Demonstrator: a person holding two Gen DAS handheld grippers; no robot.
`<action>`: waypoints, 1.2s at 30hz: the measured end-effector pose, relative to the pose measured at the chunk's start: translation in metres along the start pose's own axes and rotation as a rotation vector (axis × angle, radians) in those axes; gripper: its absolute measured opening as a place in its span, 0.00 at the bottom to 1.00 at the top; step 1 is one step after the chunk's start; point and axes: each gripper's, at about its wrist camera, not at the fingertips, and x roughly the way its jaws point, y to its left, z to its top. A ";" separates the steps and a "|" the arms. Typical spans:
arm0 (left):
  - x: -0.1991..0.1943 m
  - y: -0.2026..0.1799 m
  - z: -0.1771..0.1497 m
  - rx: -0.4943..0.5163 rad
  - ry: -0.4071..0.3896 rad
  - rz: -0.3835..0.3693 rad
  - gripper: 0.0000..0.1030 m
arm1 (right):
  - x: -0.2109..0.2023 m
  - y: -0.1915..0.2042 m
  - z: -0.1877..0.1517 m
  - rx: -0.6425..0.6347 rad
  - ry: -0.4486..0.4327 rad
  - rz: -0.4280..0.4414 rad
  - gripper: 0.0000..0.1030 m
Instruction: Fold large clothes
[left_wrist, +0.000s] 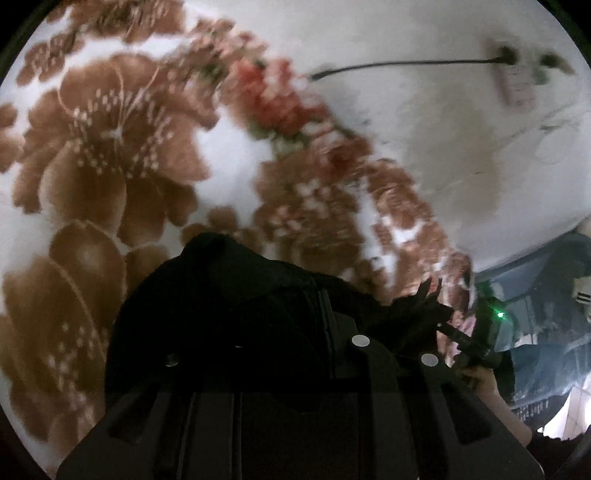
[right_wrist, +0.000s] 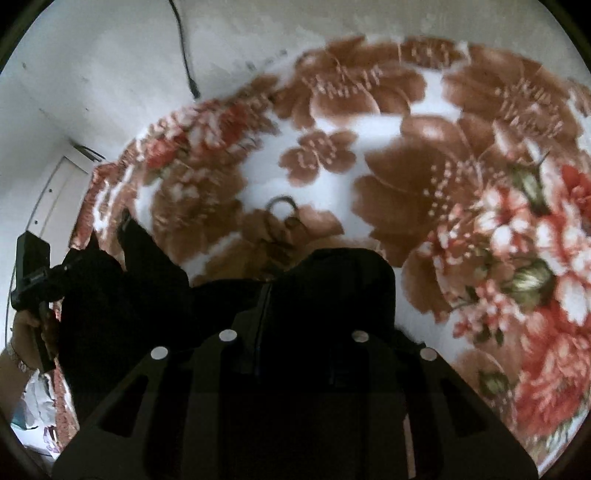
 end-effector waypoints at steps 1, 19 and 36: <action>0.008 0.007 0.003 -0.012 0.013 0.012 0.19 | 0.007 -0.004 0.000 0.004 0.004 0.008 0.24; -0.028 -0.027 0.021 -0.089 0.065 0.006 0.95 | -0.082 -0.020 -0.002 0.038 -0.231 0.178 0.96; -0.023 -0.152 -0.101 0.626 -0.071 0.557 0.95 | -0.065 0.118 -0.083 -0.270 -0.182 -0.395 0.95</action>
